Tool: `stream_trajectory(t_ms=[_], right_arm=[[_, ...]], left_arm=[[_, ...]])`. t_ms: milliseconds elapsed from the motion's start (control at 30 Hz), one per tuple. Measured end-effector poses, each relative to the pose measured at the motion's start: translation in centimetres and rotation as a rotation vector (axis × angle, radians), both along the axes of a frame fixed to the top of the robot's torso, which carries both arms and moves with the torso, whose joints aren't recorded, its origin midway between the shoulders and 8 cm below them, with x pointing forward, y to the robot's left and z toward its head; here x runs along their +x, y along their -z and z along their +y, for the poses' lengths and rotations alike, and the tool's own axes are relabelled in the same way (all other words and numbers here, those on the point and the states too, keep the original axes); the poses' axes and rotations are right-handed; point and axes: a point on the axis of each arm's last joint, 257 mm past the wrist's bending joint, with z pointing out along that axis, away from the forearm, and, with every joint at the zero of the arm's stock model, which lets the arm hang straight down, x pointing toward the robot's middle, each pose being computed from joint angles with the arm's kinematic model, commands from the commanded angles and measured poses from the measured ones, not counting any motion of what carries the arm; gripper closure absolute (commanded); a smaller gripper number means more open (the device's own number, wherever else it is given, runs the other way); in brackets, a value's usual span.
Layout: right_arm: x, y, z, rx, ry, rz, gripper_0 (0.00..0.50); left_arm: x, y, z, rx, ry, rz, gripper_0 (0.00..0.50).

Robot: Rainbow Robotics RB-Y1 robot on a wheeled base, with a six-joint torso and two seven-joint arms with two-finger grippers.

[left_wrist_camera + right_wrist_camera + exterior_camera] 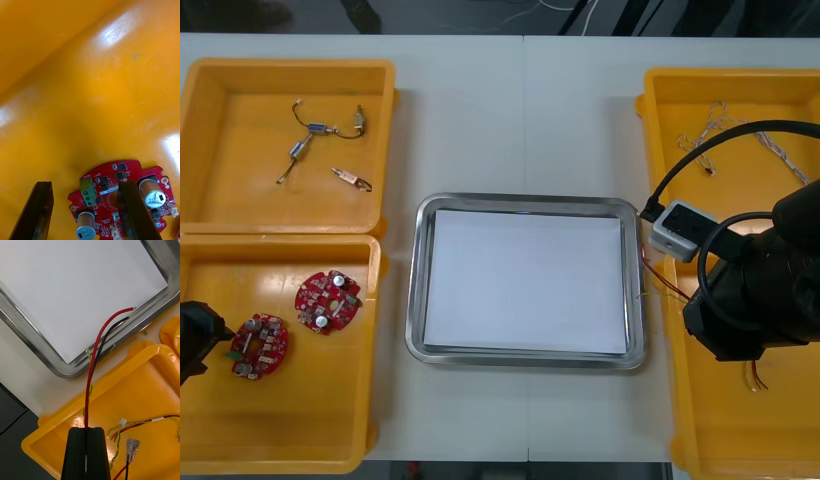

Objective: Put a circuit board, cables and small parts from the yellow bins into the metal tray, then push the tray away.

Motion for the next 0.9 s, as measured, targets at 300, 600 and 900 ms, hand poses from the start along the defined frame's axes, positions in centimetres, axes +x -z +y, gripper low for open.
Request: stream_trajectory(t_ms=[300, 600, 900], right_arm=[[0.1, 0.0, -0.1, 0.002, 0.011, -0.004, 0.500], [0.6, -0.2, -0.3, -0.002, 0.024, -0.023, 0.500], [0.6, -0.2, -0.3, -0.002, 0.024, -0.024, 0.500]], left_arm=[[-0.2, 0.9, -0.4, 0.006, 0.005, 0.018, 0.000], [-0.1, 1.7, -0.6, 0.006, 0.004, 0.019, 0.000], [-0.1, 1.9, -0.7, 0.001, -0.002, 0.017, 0.466]])
